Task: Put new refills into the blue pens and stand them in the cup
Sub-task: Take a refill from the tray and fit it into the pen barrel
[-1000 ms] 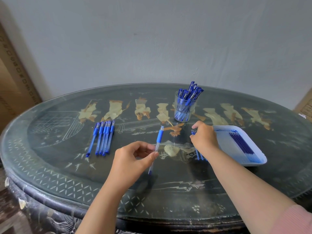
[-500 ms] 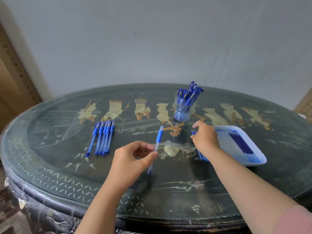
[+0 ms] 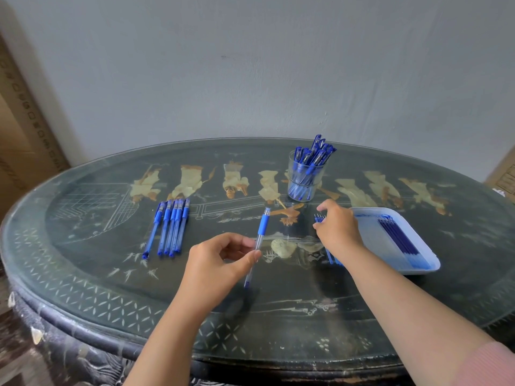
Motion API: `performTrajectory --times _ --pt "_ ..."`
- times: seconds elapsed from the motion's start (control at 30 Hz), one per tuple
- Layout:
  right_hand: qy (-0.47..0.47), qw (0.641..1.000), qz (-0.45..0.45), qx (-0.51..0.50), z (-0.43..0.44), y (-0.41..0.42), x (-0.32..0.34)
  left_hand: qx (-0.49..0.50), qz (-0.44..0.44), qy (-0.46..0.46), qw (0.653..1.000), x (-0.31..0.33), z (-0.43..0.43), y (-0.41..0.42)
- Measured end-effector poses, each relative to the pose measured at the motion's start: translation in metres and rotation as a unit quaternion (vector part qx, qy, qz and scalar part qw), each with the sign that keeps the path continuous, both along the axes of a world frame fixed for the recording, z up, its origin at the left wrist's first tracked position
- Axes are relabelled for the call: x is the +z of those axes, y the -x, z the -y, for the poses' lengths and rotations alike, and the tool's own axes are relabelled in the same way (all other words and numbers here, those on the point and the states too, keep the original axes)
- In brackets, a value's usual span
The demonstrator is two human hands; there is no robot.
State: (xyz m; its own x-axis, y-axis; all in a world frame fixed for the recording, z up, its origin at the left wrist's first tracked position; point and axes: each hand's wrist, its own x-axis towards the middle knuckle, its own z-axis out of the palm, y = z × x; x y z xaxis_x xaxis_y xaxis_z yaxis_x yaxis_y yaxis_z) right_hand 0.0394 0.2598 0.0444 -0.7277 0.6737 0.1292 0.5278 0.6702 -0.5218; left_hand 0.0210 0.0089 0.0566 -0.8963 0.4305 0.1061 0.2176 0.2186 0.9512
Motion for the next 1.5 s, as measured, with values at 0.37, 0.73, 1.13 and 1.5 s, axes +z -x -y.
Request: performTrajectory --times 0.37,0.73,1.13,1.5 --pt "-0.001 0.999 -0.034 0.008 -0.002 -0.003 0.001 0.006 -0.005 0.004 1.000 -0.001 0.002 0.000" --pt "-0.090 0.987 0.048 -0.126 -0.070 -0.076 0.009 0.024 -0.041 -0.037 0.998 -0.005 -0.013 -0.011" --pt "-0.082 0.978 0.133 -0.140 -0.085 -0.079 0.004 0.029 -0.060 -0.042 0.997 -0.011 -0.021 -0.016" --pt "-0.073 0.980 0.138 -0.121 -0.083 -0.072 0.010 0.013 -0.061 -0.032 0.998 -0.010 -0.020 -0.016"
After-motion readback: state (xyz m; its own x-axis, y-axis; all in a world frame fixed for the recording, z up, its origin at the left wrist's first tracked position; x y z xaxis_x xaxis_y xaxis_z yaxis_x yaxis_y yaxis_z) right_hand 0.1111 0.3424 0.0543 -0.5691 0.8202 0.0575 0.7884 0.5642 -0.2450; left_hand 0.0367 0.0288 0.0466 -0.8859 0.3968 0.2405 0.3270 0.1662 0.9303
